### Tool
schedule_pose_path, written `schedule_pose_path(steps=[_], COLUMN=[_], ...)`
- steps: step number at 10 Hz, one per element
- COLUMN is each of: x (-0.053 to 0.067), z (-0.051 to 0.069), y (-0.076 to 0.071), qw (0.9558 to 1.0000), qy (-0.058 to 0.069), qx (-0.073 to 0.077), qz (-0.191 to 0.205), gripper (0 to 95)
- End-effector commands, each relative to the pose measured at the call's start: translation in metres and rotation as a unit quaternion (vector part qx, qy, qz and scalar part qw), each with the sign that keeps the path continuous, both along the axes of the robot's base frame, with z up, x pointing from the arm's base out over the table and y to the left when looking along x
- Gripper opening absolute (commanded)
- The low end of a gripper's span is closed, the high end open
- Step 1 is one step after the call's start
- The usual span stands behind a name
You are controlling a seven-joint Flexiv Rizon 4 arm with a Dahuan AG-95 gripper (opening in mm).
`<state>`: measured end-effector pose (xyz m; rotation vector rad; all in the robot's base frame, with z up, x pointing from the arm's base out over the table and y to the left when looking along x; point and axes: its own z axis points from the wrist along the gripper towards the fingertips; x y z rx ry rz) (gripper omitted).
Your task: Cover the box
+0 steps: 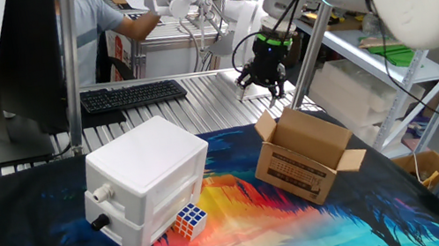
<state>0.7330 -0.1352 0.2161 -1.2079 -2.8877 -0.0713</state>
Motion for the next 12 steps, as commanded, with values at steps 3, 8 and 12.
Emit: schedule_pose_path(steps=[3, 8, 12], x=[0.003, 0.009, 0.003], z=[0.001, -0.019, -0.027], y=[0.000, -0.016, -0.014], qw=[0.9994, 0.9982, 0.9980], qy=[-0.008, -0.024, -0.024], qx=[-0.030, -0.040, -0.036], qz=[-0.011, -0.038, -0.046], gripper=[76.0, 76.0, 76.0])
